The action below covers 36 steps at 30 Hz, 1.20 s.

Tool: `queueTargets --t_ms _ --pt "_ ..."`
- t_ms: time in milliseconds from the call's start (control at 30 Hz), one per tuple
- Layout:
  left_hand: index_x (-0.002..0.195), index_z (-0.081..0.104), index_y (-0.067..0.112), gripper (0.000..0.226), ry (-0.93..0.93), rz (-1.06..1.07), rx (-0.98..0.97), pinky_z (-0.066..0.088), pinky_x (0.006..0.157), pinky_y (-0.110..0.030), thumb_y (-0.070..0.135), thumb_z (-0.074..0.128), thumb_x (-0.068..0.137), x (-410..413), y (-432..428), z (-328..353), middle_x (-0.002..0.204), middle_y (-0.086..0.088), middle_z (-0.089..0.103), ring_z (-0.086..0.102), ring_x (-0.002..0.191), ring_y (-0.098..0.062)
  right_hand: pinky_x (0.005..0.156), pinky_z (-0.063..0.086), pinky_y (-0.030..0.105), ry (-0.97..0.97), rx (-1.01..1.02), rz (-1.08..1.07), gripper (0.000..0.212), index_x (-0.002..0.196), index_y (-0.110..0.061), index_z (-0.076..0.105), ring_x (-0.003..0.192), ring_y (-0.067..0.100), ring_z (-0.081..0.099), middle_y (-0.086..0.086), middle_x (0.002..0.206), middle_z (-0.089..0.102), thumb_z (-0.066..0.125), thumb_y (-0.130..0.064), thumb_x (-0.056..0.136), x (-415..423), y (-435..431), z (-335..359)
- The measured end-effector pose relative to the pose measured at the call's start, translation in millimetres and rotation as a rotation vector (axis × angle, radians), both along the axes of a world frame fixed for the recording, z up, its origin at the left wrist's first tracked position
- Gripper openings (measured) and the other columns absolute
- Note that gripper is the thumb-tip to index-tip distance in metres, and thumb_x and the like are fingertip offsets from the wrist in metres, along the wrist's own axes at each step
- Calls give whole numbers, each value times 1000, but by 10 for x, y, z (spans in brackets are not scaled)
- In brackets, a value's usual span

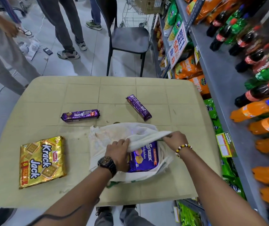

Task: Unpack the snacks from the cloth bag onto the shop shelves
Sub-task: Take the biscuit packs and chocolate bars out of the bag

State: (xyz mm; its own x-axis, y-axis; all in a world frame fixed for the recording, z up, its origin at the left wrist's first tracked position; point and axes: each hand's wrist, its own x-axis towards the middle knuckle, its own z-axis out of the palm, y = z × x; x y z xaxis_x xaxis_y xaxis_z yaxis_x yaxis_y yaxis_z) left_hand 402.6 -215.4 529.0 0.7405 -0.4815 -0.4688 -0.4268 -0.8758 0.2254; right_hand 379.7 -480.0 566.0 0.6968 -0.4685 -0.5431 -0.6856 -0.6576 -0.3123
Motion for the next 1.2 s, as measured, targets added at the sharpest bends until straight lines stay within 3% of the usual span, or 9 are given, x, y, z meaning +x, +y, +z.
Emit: queueTargets --t_ms 67,133,267,467,733,833,933,1100,1200 --pt "136 43 26 52 -68 -46 17 44 83 -42 38 55 87 103 -8 20 128 -3 53 54 109 -31 65 41 25 -63 -3 -7 25 84 -6 75 88 33 69 18 90 74 65 -29 82 106 51 -34" --pt "125 54 26 33 -151 -3 3 43 78 -40 30 49 92 231 -9 32 118 -3 57 54 104 -31 74 48 28 -64 19 28 26 102 -12 74 98 32 67 14 105 73 63 -27 84 116 108 -95" --pt "113 66 28 28 -200 263 -98 48 72 -39 27 50 90 461 60 35 107 -8 58 55 98 -34 89 49 32 -74 63 140 33 119 -20 67 109 30 63 7 119 70 57 -28 89 -163 168 -215" --pt "109 66 33 28 12 525 -261 47 67 -30 33 57 83 399 -2 18 102 -1 75 67 93 -29 88 51 29 -103 -41 165 32 104 -33 66 103 16 66 -10 102 73 59 -49 77 -835 192 -428" --pt "110 47 23 22 54 537 -370 53 63 -40 33 55 91 -74 -147 -33 83 -6 72 66 75 -33 96 45 34 152 -264 424 47 113 -24 64 115 25 60 3 117 68 64 -43 70 -1122 189 -765" --pt "102 47 20 17 134 544 -458 55 70 -44 26 59 91 -176 -111 -12 88 -4 71 67 81 -29 82 48 25 46 -102 330 29 101 -16 70 101 25 66 7 106 72 66 -30 76 -1114 209 -659" --pt "99 58 23 6 298 649 -559 51 80 -31 22 59 92 -303 -31 16 102 3 69 66 98 -21 69 44 21 -115 59 99 11 88 -15 70 86 19 66 2 91 73 62 -15 81 -1123 200 -472" --pt "140 47 24 49 583 671 -629 46 106 -39 37 58 93 -618 33 -47 133 11 54 57 121 -14 77 46 5 -281 529 -232 24 110 -20 64 94 4 63 -8 100 67 58 -5 93 -1079 453 -307" --pt "133 50 33 40 591 663 -664 48 105 -39 32 60 95 -647 -82 -56 125 14 60 61 115 -10 94 53 29 -301 612 -310 28 115 -24 61 106 11 64 -1 117 69 60 -8 92 -1013 597 -496"
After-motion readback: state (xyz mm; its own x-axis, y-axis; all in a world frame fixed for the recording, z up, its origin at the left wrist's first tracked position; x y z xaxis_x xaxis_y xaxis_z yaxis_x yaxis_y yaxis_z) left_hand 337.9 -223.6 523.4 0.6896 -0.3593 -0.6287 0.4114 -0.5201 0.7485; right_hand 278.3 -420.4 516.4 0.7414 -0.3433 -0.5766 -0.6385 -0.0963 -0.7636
